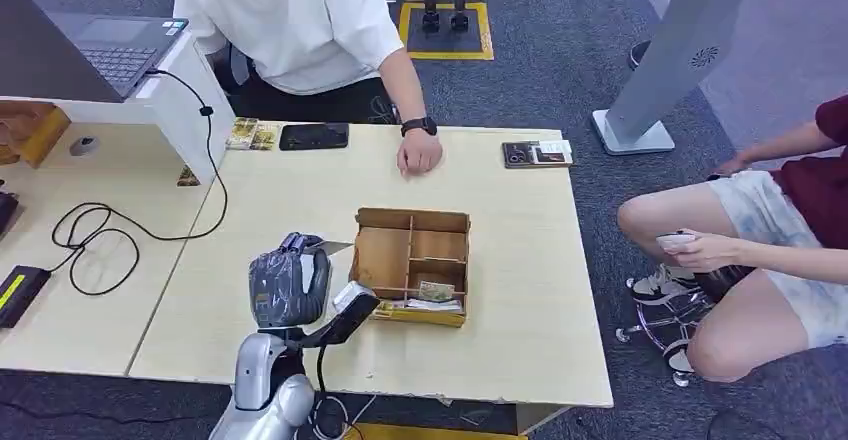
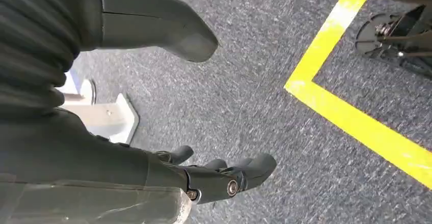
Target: Pass the card to the sensor for recognition and then transmit it.
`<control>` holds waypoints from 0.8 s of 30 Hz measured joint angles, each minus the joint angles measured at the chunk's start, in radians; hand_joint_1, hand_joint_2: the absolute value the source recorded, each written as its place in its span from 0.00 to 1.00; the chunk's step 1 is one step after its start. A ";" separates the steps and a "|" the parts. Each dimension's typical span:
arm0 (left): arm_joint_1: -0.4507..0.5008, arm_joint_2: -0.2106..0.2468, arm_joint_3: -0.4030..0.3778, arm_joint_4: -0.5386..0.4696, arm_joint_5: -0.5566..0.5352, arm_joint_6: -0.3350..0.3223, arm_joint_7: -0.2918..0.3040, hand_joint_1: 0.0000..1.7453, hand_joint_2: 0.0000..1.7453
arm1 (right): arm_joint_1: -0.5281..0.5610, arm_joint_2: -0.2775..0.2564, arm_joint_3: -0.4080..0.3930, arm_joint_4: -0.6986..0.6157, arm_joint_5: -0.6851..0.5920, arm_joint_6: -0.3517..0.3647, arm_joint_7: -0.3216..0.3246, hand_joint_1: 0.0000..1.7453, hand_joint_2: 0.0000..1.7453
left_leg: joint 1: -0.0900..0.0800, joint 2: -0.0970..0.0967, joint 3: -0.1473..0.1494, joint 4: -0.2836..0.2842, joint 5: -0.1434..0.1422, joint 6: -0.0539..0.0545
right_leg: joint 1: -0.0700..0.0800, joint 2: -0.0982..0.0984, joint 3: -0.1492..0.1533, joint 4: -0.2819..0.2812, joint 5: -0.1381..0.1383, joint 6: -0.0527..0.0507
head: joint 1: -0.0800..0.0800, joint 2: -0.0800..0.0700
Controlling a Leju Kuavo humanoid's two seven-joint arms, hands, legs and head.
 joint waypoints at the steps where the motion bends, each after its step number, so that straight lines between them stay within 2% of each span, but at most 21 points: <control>1: 0.006 -0.009 0.020 0.000 -0.010 0.000 -0.019 1.00 1.00 | 0.000 -0.004 0.006 -0.004 -0.002 -0.004 0.001 0.00 1.00 | 0.000 0.000 0.000 0.000 0.000 0.000 | 0.000 0.000 0.000 0.000 0.000 0.000 | 0.000 0.000; 4: 0.013 -0.033 0.074 0.000 -0.015 0.000 -0.066 1.00 1.00 | -0.001 -0.011 0.021 -0.017 -0.015 -0.018 0.005 0.00 1.00 | 0.000 0.000 0.000 0.000 0.000 0.000 | 0.000 0.000 0.000 0.000 0.000 0.000 | 0.000 0.000; 7: 0.014 -0.065 0.140 -0.001 0.005 0.000 -0.136 1.00 1.00 | -0.001 -0.016 0.038 -0.031 -0.025 -0.034 0.012 0.00 1.00 | 0.000 0.000 0.000 0.000 0.000 0.000 | 0.000 0.000 0.000 0.000 0.000 0.000 | 0.000 0.000; 11: 0.014 -0.095 0.211 -0.003 0.026 0.000 -0.190 1.00 1.00 | -0.002 -0.024 0.058 -0.049 -0.034 -0.052 0.019 0.00 1.00 | 0.000 0.000 0.000 0.000 0.000 0.000 | 0.000 0.000 0.000 0.000 0.000 0.000 | 0.000 0.000; 16: 0.015 -0.100 0.259 -0.011 0.032 0.000 -0.213 1.00 1.00 | -0.006 -0.032 0.084 -0.070 -0.054 -0.068 0.025 0.00 1.00 | 0.000 0.000 0.000 0.000 0.000 0.000 | 0.000 0.000 0.000 0.000 0.000 0.000 | 0.001 0.000; 21: 0.018 -0.102 0.275 -0.018 0.025 0.000 -0.213 1.00 1.00 | -0.009 -0.038 0.103 -0.084 -0.055 -0.071 0.030 0.00 1.00 | 0.000 0.000 0.000 0.000 0.000 0.000 | 0.000 0.000 0.000 0.000 0.000 0.000 | 0.001 0.000; 24: 0.019 -0.102 0.279 -0.018 0.014 0.000 -0.194 1.00 1.00 | -0.013 -0.039 0.111 -0.088 -0.066 -0.074 0.032 0.00 1.00 | 0.000 0.000 0.000 0.000 0.000 0.000 | 0.000 0.000 0.000 0.000 0.000 0.000 | 0.000 0.000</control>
